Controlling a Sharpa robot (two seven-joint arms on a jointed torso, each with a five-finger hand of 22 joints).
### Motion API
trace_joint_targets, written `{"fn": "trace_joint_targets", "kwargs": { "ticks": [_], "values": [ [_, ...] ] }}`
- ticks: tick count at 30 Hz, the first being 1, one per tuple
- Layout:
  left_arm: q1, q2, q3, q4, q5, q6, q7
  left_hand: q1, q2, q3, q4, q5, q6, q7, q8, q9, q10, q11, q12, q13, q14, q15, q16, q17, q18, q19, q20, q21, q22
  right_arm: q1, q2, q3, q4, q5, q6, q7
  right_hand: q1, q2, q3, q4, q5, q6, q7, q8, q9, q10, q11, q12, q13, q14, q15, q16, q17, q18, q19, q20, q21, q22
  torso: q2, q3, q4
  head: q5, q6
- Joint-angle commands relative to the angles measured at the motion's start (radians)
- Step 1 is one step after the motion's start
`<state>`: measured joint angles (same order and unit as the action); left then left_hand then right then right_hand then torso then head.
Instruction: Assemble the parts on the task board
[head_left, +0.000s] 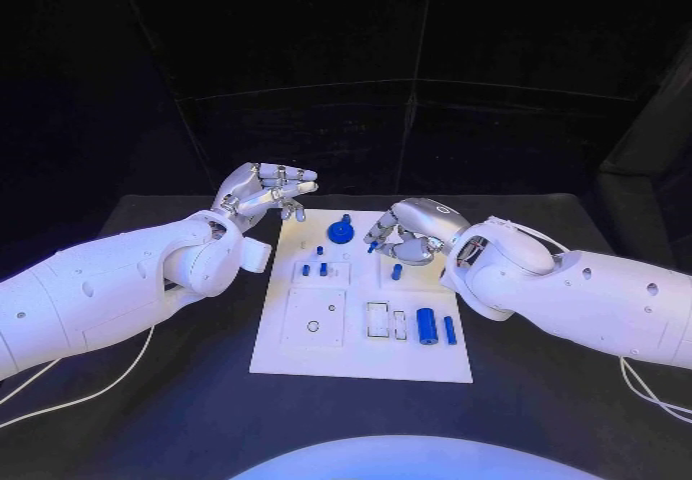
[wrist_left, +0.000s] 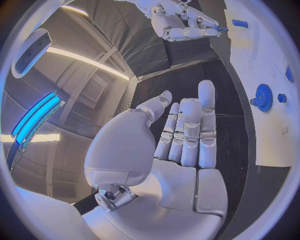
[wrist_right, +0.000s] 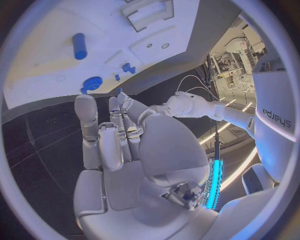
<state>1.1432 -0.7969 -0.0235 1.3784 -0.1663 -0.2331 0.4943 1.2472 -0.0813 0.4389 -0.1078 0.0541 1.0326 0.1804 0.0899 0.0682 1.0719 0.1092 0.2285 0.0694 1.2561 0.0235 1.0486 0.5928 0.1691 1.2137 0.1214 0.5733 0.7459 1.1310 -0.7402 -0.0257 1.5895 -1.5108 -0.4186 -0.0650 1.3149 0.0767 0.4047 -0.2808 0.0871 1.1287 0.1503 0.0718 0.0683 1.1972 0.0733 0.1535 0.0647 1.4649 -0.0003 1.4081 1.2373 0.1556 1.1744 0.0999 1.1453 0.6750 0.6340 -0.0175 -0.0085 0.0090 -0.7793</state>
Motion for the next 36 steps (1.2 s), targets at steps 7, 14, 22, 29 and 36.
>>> {"fn": "trace_joint_targets", "kwargs": {
  "ticks": [7, 14, 22, 29, 36],
  "values": [
    [0.001, 0.008, 0.001, 0.001, 0.005, 0.009, 0.006, 0.006, 0.005, -0.006, 0.001, -0.003, -0.002, 0.005, 0.003, -0.001, -0.002, 0.003, 0.003, 0.0, -0.006, -0.001, -0.006, -0.001, 0.014, -0.008, -0.001, -0.005, -0.001, -0.007, 0.094, -0.004, -0.028, -0.014, 0.02, 0.033, -0.008, -0.009, 0.008, 0.003, -0.001, 0.006, 0.002, -0.005, 0.001, 0.004, 0.006, -0.007, 0.0, 0.047, -0.005, 0.006, 0.002, 0.001, -0.002, -0.003, 0.006, -0.001, 0.001, -0.0016, -0.0007, 0.034, -0.013],
    [0.001, 0.011, 0.001, 0.006, 0.005, 0.008, 0.006, 0.006, 0.005, -0.006, 0.001, -0.003, -0.002, 0.005, 0.003, -0.001, -0.002, 0.003, 0.003, 0.0, -0.006, -0.001, -0.006, -0.001, 0.014, -0.008, -0.001, -0.005, -0.001, -0.03, 0.141, -0.02, -0.06, -0.04, 0.043, 0.038, -0.009, -0.01, 0.01, 0.004, -0.001, 0.006, 0.003, -0.005, 0.0, 0.003, 0.006, -0.008, 0.0, 0.047, -0.005, 0.007, 0.003, 0.001, -0.002, -0.003, 0.006, -0.001, 0.0, -0.0016, 0.0005, 0.05, -0.02],
    [0.001, 0.012, 0.001, 0.008, 0.005, 0.006, 0.006, 0.006, 0.005, -0.008, 0.002, -0.003, -0.002, 0.005, 0.003, -0.001, -0.003, 0.003, 0.004, 0.0, -0.008, 0.0, -0.008, -0.004, 0.013, -0.008, 0.0, -0.006, -0.002, -0.065, 0.172, -0.031, -0.091, -0.082, 0.078, 0.031, -0.012, -0.012, 0.013, 0.005, 0.0, 0.004, 0.003, -0.006, 0.0, 0.002, 0.006, -0.01, 0.0, 0.047, -0.004, 0.007, 0.003, 0.001, -0.004, -0.003, 0.005, -0.003, 0.001, -0.0001, -0.0024, 0.073, -0.028],
    [0.001, 0.017, 0.001, 0.006, 0.005, 0.008, 0.005, 0.006, 0.005, -0.008, 0.002, -0.003, -0.002, 0.005, 0.003, -0.001, -0.003, 0.003, 0.004, 0.0, -0.008, 0.0, -0.008, -0.004, 0.013, -0.008, 0.0, -0.006, -0.002, -0.079, 0.188, -0.033, -0.102, -0.1, 0.112, 0.024, -0.014, -0.013, 0.016, 0.007, 0.0, 0.002, 0.004, -0.007, 0.0, 0.0, 0.007, -0.011, -0.001, 0.047, -0.004, 0.007, 0.001, 0.002, -0.005, -0.002, 0.004, -0.006, 0.001, -0.0001, -0.0012, 0.08, -0.034],
    [0.001, 0.018, 0.001, 0.005, 0.005, 0.009, 0.004, 0.006, 0.005, -0.008, 0.002, -0.003, -0.002, 0.005, 0.003, -0.001, -0.003, 0.003, 0.004, 0.0, -0.008, 0.0, -0.008, -0.004, 0.013, -0.008, 0.0, -0.006, -0.002, -0.085, 0.196, -0.033, -0.108, -0.107, 0.13, 0.018, -0.018, -0.015, 0.018, 0.009, -0.001, 0.001, 0.005, -0.007, 0.0, -0.001, 0.008, -0.013, -0.001, 0.046, -0.003, 0.006, 0.0, 0.002, -0.006, -0.001, 0.003, -0.007, 0.001, -0.0002, -0.0017, 0.084, -0.039]
  ]
}}
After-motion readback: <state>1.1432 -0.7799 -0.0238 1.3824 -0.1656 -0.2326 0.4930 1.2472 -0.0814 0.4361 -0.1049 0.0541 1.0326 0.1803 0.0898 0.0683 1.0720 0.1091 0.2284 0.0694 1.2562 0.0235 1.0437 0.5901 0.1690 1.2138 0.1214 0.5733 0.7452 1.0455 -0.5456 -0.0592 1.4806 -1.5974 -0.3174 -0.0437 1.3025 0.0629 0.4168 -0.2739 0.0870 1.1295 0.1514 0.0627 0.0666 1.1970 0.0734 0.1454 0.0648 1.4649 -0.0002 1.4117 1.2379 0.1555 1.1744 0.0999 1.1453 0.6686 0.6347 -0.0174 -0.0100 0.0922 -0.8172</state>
